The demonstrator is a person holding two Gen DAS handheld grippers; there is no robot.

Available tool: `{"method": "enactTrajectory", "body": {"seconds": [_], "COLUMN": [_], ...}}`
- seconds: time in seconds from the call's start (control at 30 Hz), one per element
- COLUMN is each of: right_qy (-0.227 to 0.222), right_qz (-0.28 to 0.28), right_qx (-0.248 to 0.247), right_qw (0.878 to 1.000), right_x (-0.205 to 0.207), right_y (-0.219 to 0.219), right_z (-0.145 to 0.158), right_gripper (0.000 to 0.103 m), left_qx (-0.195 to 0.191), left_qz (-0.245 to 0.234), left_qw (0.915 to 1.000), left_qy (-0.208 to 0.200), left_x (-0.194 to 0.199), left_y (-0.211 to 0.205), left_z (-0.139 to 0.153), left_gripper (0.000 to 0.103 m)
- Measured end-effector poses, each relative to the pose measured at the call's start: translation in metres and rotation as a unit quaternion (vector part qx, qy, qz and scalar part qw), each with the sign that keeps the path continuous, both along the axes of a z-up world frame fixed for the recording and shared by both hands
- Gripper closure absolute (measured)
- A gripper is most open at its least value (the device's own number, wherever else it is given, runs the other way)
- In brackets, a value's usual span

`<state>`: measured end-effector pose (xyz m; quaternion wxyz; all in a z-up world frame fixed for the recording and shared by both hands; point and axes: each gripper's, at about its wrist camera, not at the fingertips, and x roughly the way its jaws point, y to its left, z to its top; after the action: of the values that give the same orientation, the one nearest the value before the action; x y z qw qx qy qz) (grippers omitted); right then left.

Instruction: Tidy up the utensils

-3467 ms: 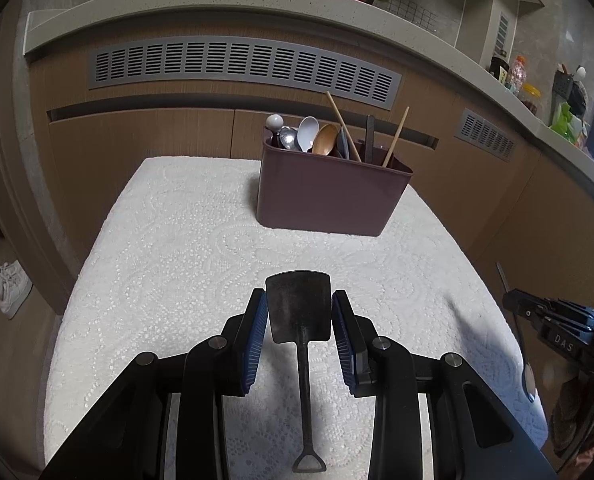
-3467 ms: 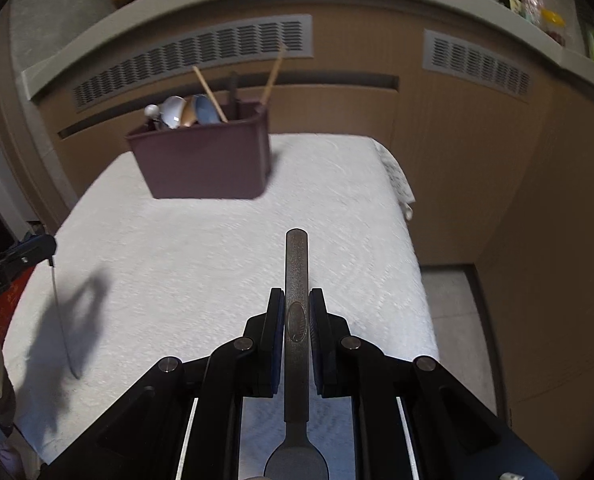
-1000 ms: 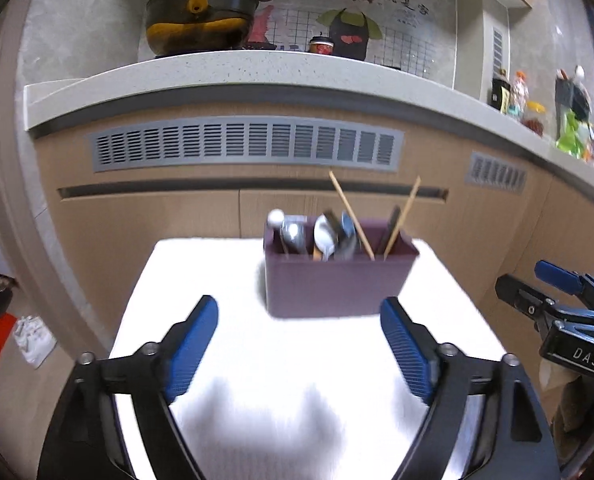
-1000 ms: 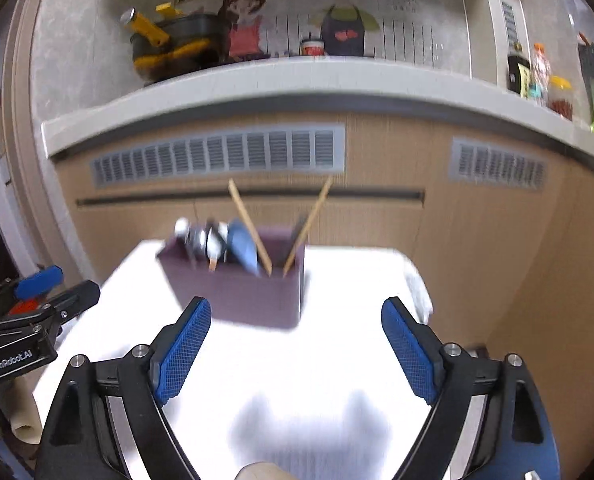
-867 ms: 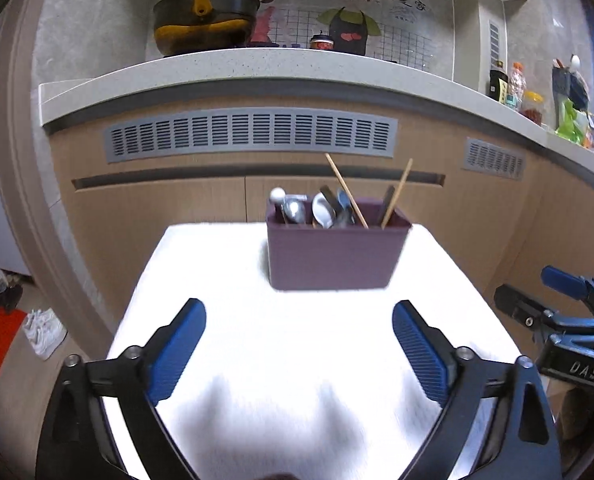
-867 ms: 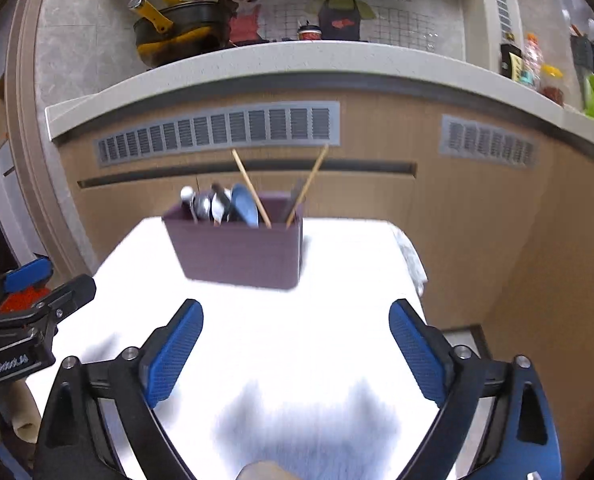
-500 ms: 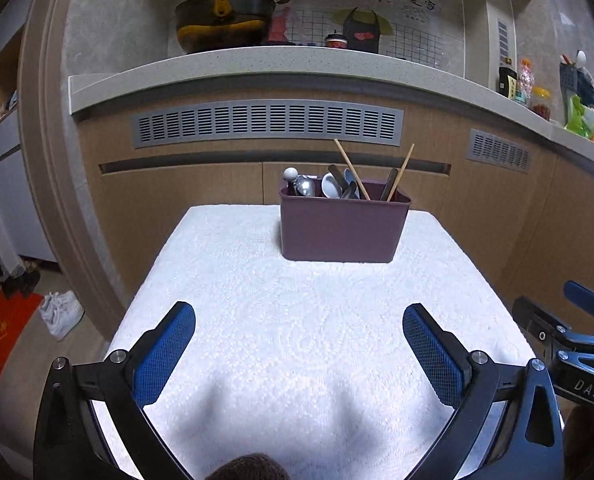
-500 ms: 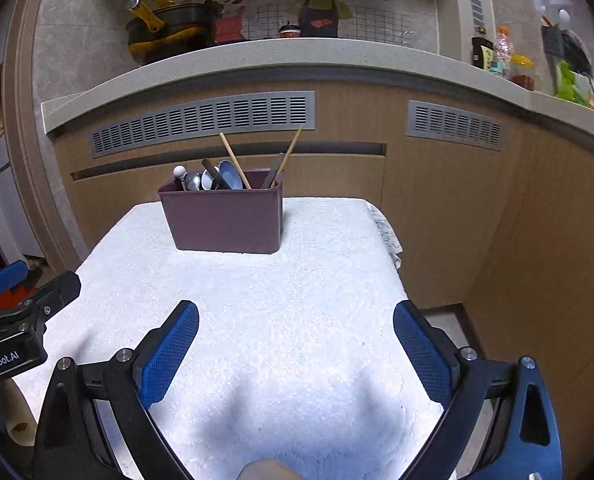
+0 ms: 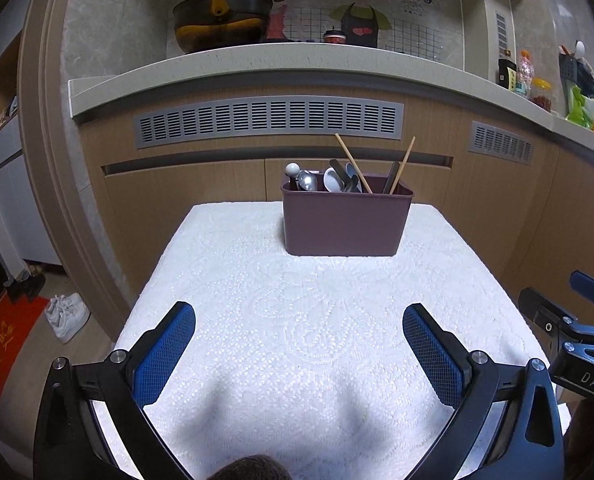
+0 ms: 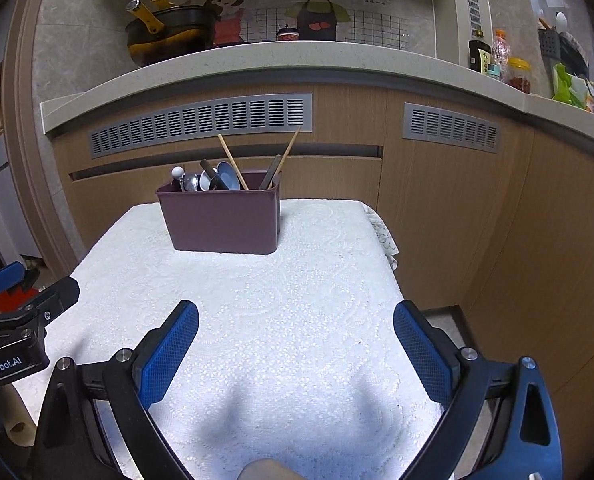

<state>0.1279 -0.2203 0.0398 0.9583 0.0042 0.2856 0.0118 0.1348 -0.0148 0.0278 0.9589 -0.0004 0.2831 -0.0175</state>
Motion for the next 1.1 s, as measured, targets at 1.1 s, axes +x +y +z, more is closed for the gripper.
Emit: {"method": "enactTrajectory", "body": {"seconds": [1.1], "right_qy": [-0.004], "right_qz": [0.002], "right_qx": [-0.002], "right_qw": [1.0], "right_x": [-0.0011], "right_y": [0.0018], "right_z": [0.0007], "right_gripper": [0.006], "left_qx": [0.002], "left_qz": [-0.003], "left_qw": [1.0], "left_qy": [0.004], "left_x": [-0.0011], "left_y": [-0.0015], "left_z": [-0.0005], "left_gripper": [0.0]}}
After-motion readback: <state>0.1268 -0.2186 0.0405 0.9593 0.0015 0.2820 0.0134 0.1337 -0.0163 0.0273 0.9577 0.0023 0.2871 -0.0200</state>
